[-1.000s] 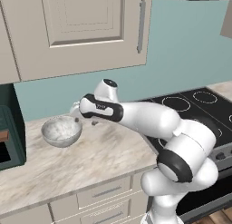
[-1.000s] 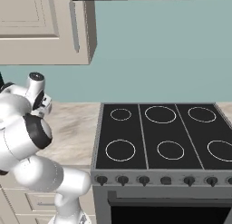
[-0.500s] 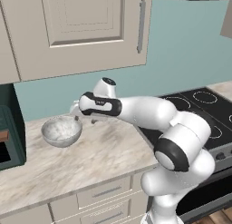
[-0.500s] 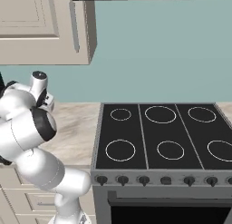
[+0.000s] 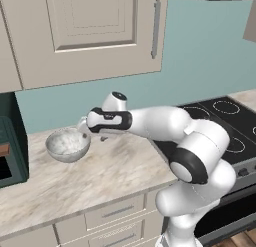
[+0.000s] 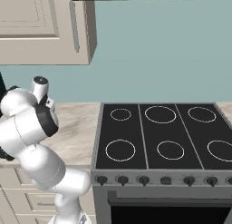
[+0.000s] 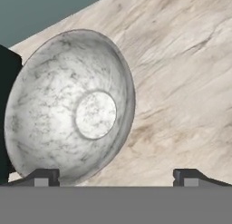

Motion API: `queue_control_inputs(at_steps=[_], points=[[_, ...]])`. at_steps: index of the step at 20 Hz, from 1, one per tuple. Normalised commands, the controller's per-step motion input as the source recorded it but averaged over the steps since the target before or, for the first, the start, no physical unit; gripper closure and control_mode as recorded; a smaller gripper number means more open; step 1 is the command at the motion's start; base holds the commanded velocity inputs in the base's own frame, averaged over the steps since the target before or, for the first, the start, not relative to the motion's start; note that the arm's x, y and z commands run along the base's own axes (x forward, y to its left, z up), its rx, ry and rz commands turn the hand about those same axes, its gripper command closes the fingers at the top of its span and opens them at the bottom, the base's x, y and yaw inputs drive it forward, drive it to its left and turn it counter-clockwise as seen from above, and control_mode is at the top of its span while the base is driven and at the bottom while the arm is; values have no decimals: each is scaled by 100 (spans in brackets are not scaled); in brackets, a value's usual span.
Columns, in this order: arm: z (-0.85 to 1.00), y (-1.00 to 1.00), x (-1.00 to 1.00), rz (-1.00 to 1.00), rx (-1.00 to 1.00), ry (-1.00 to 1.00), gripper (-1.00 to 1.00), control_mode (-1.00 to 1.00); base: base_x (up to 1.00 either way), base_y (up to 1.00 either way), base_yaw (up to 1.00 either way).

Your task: Pick the cup and bowl from the counter and place them on the counter next to the sink.

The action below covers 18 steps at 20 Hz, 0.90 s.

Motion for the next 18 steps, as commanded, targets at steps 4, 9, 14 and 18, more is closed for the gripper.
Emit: queue_control_inputs(at_steps=[4, 9, 14, 18], points=[[-23, 8, 0, 0, 0, 0, -100, -100, 0, 0, 0], [-27, 26, 0, 0, -1, 0, -100, -100, 0, 0, 0], [-25, 19, 6, 0, -2, 0, -100, -100, 0, 0, 0], [-24, 1, 0, 0, -2, 0, -100, -100, 0, 0, 0]])
